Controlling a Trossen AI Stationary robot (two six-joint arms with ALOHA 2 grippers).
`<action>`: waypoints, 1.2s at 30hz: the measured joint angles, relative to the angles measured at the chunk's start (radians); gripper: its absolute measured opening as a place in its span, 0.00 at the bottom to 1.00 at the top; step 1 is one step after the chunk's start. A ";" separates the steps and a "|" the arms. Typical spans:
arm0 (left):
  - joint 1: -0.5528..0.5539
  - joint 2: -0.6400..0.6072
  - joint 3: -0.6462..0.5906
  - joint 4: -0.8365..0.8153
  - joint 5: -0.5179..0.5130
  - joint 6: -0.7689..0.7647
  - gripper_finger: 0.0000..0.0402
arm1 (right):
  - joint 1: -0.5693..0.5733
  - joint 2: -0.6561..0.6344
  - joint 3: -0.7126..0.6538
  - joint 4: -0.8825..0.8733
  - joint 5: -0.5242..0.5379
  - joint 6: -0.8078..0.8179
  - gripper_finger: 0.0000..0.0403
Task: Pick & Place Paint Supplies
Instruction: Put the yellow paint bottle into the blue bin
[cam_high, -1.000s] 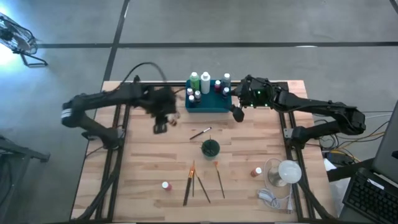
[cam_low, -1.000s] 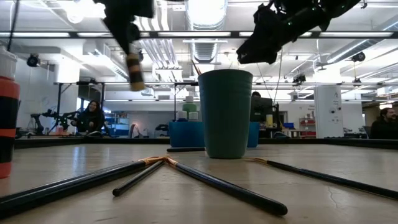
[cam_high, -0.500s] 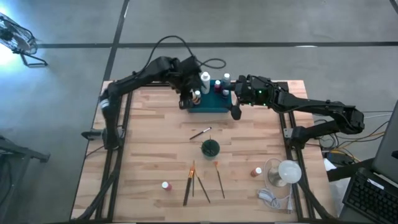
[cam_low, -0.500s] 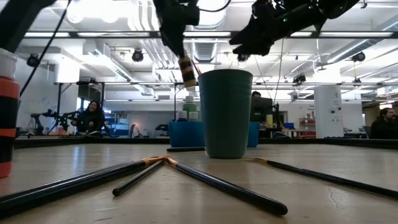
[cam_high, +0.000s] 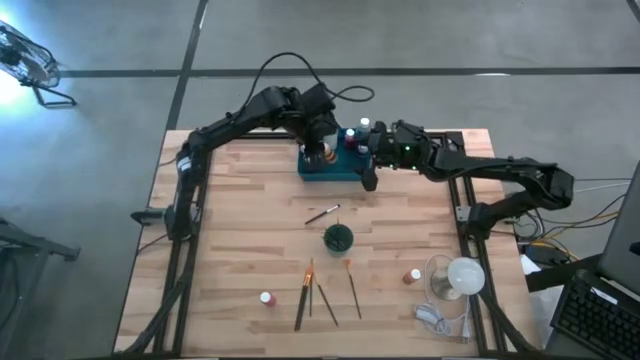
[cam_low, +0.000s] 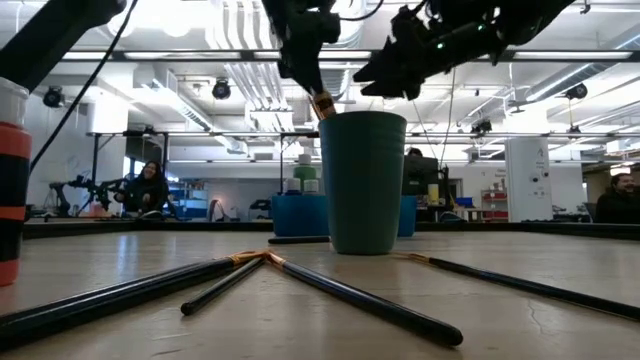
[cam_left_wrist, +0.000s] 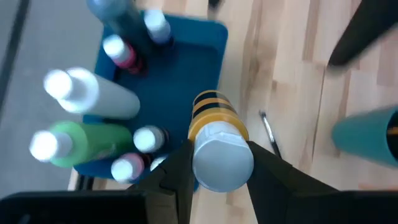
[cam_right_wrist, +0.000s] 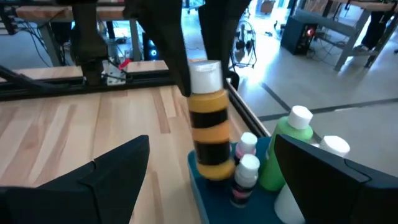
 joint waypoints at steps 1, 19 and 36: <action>-0.001 -0.002 0.000 0.016 0.000 0.000 0.30 | 0.001 0.015 0.000 0.013 0.000 0.001 0.86; -0.005 -0.002 -0.011 0.024 0.024 -0.003 0.30 | 0.020 0.197 0.032 0.177 0.035 -0.032 0.80; -0.009 -0.002 -0.025 -0.012 0.027 -0.009 0.30 | 0.052 0.258 0.137 0.137 0.084 -0.098 0.61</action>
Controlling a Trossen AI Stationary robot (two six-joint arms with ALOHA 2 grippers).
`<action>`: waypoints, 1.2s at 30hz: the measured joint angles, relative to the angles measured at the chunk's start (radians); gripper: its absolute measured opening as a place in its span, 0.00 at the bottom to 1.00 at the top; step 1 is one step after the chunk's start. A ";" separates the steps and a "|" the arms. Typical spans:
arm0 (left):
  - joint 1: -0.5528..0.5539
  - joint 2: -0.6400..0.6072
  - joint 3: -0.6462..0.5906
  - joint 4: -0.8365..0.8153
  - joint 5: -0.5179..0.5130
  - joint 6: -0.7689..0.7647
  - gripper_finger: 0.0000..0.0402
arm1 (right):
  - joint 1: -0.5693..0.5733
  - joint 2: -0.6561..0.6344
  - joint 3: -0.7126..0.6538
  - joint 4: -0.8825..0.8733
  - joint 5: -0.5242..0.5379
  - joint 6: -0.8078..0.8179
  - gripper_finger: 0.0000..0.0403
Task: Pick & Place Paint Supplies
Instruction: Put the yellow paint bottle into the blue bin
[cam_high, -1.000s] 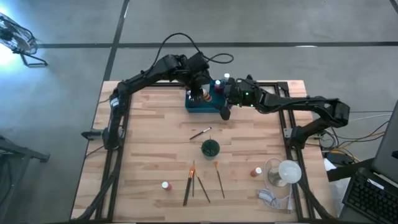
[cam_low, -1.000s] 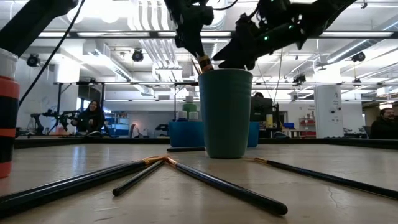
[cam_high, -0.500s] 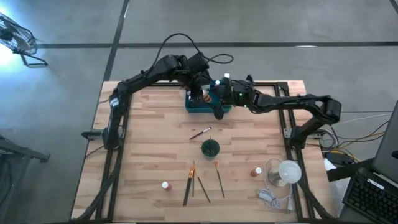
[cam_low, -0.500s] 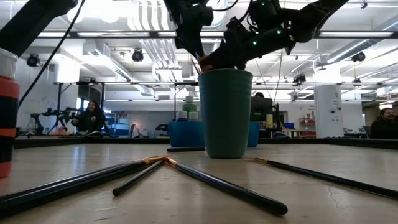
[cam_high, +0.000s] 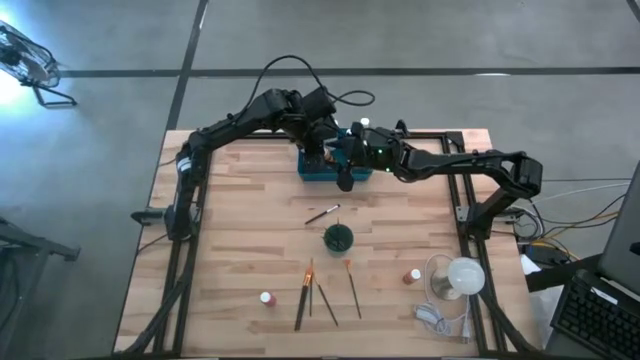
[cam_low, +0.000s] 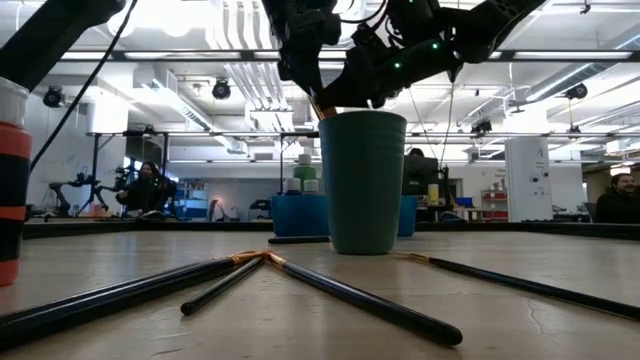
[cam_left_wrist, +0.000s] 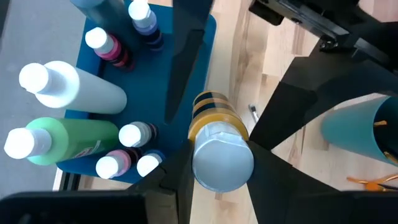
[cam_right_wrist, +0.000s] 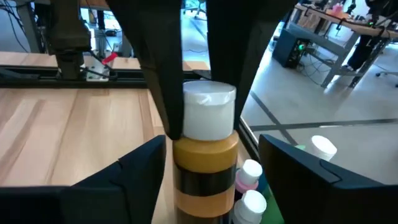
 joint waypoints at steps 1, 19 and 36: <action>0.000 0.000 -0.002 -0.001 0.000 0.000 0.30 | 0.000 0.000 0.000 0.000 0.000 0.000 0.60; -0.003 0.000 -0.003 0.011 0.016 -0.057 0.30 | 0.018 0.001 0.000 0.001 -0.004 0.000 0.52; -0.009 0.000 -0.002 0.015 0.040 -0.092 0.30 | 0.019 0.002 0.000 -0.031 -0.005 0.002 0.41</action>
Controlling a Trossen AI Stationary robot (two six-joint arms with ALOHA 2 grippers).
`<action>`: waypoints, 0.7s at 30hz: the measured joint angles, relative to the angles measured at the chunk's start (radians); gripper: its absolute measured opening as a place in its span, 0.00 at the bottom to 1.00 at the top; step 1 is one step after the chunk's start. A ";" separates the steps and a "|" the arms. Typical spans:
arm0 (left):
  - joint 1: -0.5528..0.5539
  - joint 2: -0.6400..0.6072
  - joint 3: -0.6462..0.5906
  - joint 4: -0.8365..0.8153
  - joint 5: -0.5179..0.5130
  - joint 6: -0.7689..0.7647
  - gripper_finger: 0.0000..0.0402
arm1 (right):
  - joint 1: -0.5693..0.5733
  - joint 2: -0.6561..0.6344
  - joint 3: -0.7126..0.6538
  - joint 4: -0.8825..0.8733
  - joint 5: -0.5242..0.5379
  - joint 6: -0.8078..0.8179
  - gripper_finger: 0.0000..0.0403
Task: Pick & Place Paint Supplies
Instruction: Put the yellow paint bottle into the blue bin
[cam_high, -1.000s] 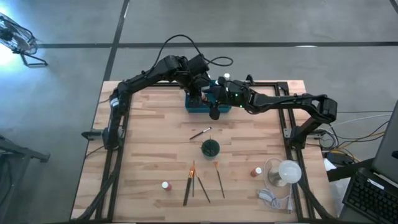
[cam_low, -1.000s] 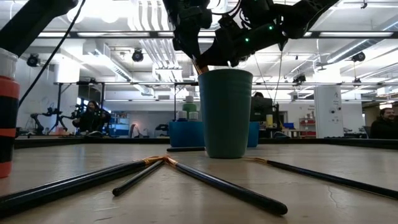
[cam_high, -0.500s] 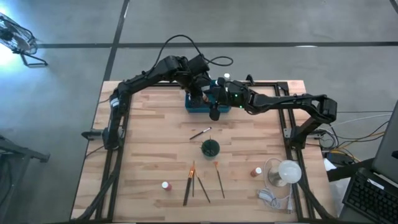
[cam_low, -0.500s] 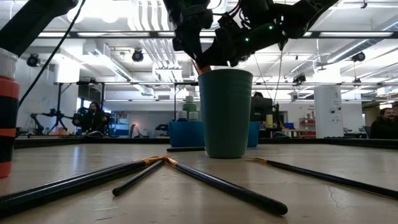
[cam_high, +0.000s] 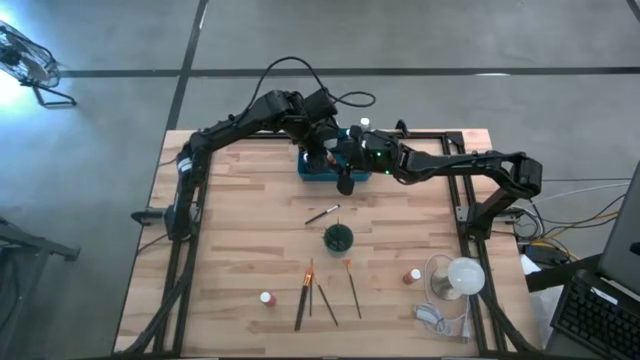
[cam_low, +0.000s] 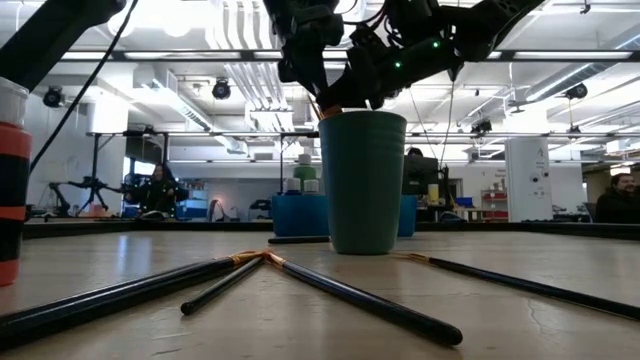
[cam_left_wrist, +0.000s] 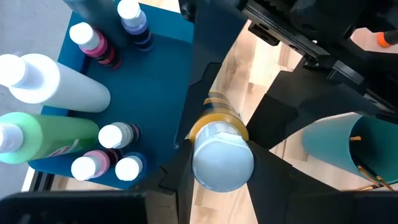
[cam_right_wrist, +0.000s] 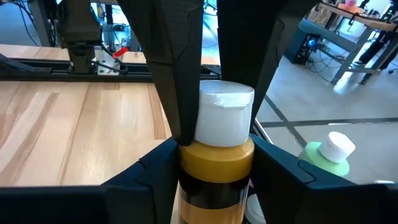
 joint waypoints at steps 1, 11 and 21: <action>0.000 0.000 0.000 0.002 0.000 0.000 0.30 | 0.000 0.000 0.000 -0.005 0.005 0.001 0.40; 0.000 0.001 0.000 0.003 -0.006 0.016 0.30 | 0.002 0.000 0.000 0.001 0.031 -0.006 0.31; 0.000 -0.038 0.002 0.003 -0.150 0.054 0.57 | -0.017 -0.002 -0.002 0.008 0.155 0.008 0.31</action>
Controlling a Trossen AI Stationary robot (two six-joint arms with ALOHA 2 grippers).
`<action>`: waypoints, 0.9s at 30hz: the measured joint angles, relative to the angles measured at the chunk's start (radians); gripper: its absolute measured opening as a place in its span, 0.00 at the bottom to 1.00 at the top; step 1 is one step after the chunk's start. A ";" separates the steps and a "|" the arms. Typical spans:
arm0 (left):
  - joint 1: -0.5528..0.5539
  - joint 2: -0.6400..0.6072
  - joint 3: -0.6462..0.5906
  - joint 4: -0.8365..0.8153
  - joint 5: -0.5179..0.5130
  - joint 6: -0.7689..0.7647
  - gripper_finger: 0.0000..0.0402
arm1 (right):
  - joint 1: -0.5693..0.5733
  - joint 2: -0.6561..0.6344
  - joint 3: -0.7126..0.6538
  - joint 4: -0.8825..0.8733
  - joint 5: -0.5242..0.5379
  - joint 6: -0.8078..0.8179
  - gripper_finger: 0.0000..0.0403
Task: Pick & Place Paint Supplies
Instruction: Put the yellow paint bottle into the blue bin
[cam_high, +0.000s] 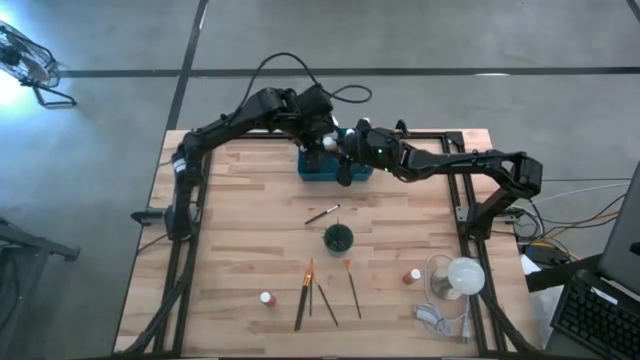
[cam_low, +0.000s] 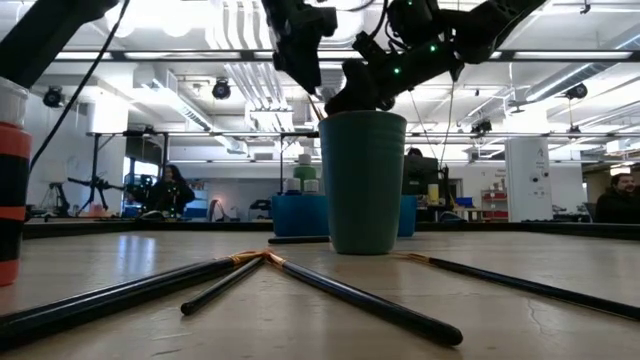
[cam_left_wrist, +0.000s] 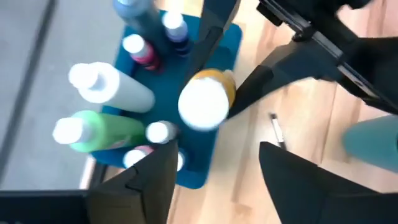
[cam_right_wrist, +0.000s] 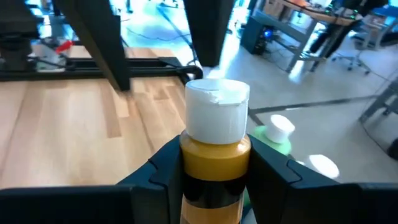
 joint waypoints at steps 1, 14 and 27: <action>0.000 -0.011 0.000 0.001 -0.007 0.007 0.59 | -0.005 0.000 -0.001 0.002 0.000 0.009 0.31; 0.003 -0.180 -0.222 0.288 -0.001 0.030 0.60 | -0.075 0.019 -0.288 0.646 -0.069 0.047 0.30; 0.008 -0.429 -0.819 1.063 0.000 -0.002 0.59 | -0.124 0.263 -0.278 0.905 -0.103 0.144 0.30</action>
